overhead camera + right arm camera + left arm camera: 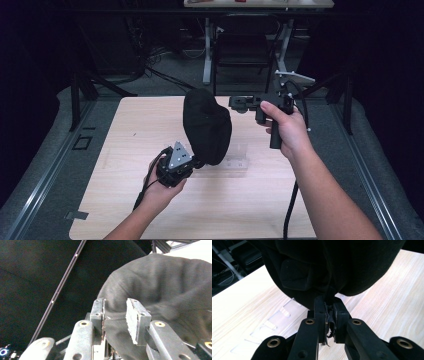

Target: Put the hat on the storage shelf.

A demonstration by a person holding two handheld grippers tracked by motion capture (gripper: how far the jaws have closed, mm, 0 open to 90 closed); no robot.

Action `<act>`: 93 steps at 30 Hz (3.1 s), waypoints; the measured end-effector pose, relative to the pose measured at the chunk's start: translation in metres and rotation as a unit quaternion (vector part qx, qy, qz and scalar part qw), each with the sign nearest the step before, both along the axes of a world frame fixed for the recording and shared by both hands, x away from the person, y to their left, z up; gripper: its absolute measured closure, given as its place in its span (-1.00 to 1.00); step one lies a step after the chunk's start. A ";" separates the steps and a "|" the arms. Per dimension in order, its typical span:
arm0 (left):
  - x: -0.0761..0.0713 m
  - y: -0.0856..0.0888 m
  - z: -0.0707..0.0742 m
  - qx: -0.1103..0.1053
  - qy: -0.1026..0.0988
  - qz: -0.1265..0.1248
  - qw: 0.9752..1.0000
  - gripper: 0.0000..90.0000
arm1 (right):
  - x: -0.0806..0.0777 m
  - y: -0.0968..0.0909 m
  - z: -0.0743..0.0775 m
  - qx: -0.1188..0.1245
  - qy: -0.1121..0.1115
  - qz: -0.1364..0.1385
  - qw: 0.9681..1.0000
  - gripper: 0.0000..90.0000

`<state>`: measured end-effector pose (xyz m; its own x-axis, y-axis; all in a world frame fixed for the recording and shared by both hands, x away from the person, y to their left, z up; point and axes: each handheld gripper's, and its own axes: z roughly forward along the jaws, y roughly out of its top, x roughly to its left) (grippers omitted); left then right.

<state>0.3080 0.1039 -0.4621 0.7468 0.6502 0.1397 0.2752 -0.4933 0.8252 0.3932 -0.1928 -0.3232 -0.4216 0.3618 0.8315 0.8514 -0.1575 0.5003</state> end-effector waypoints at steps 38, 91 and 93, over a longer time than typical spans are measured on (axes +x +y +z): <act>-0.011 0.061 -0.048 -0.021 0.043 0.065 0.997 0.23 | -0.024 -0.053 -0.016 -0.040 -0.012 -0.051 0.998 0.44; -0.021 0.111 -0.088 -0.066 0.089 0.101 0.989 0.09 | -0.128 -0.058 -0.169 -0.353 -0.163 -0.164 0.906 0.04; -0.021 0.111 -0.089 -0.064 0.091 0.102 0.989 0.09 | -0.129 -0.058 -0.176 -0.357 -0.158 -0.163 0.906 0.05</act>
<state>0.2867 0.2146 -0.5512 0.6041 0.7931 -0.0778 0.5075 -0.3076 0.8049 0.2644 -0.2507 -0.4993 -0.3712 0.9084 0.1927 0.6141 0.0845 0.7847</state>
